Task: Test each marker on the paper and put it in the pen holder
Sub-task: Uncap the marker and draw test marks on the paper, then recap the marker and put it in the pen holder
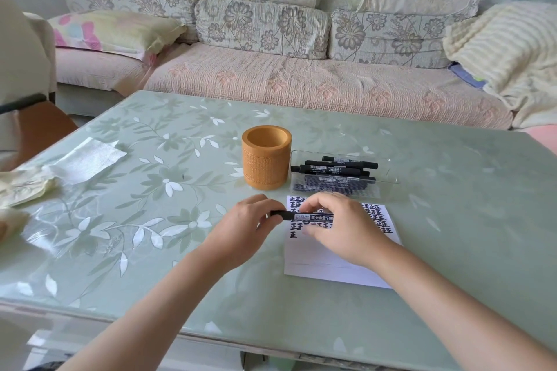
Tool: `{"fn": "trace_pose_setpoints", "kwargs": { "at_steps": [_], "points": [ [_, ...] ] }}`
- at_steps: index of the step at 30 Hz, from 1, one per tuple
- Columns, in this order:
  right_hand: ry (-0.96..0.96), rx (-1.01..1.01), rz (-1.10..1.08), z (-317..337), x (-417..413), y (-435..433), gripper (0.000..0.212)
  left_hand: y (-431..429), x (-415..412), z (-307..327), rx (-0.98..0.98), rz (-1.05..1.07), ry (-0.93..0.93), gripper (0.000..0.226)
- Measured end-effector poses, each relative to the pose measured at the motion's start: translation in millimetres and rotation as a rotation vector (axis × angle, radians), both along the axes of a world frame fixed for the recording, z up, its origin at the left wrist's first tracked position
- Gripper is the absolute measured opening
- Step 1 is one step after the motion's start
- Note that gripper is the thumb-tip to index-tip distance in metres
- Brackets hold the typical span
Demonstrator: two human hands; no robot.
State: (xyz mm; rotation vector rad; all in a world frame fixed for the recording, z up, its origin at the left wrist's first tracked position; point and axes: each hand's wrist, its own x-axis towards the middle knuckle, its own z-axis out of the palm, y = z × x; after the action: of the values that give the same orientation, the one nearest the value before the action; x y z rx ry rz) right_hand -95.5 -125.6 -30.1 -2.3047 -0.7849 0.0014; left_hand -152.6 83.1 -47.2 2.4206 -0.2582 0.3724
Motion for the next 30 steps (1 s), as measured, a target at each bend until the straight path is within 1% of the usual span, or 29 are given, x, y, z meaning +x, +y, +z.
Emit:
{"fn": "trace_pose_setpoints", "kwargs": {
  "at_steps": [3, 6, 9, 11, 13, 16, 17, 19, 21, 23, 26, 30],
  "points": [
    [0.014, 0.033, -0.018, 1, 2, 4, 0.024, 4, 3, 8, 0.004, -0.008, -0.006, 0.014],
    [0.028, 0.065, -0.034, 4, 3, 10, 0.017, 7, 5, 16, 0.021, -0.03, -0.031, 0.013],
    [0.061, 0.084, -0.012, 8, 2, 13, 0.008, 7, 7, 22, -0.006, -0.023, -0.055, 0.013],
    [0.062, 0.051, 0.006, 11, 1, 13, 0.007, 7, 8, 24, -0.016, -0.026, -0.064, 0.013],
    [0.062, -0.029, 0.027, 14, 1, 13, 0.012, 8, 10, 23, -0.008, -0.044, -0.065, 0.014],
    [0.098, -0.166, 0.059, 20, 3, 16, 0.012, 9, 15, 21, 0.013, -0.051, -0.041, 0.016],
    [0.105, -0.189, 0.068, 20, 5, 18, 0.017, 9, 17, 20, 0.014, -0.045, -0.034, 0.015],
    [0.089, -0.186, 0.057, 18, 9, 21, 0.022, 10, 21, 17, 0.013, -0.021, -0.022, 0.013],
    [0.051, -0.181, 0.01, 15, 14, 24, 0.019, 11, 25, 13, 0.019, 0.02, -0.005, 0.016],
    [0.042, -0.137, -0.062, 18, 21, 26, 0.018, 13, 29, 9, 0.038, 0.053, 0.018, 0.023],
    [0.047, 0.005, -0.131, 42, 38, 37, 0.016, 10, 35, 2, 0.132, 0.031, 0.055, 0.028],
    [-0.081, 0.152, -0.165, 82, 73, 67, 0.004, 3, 38, -7, 0.257, 0.008, 0.118, 0.036]
  ]
}}
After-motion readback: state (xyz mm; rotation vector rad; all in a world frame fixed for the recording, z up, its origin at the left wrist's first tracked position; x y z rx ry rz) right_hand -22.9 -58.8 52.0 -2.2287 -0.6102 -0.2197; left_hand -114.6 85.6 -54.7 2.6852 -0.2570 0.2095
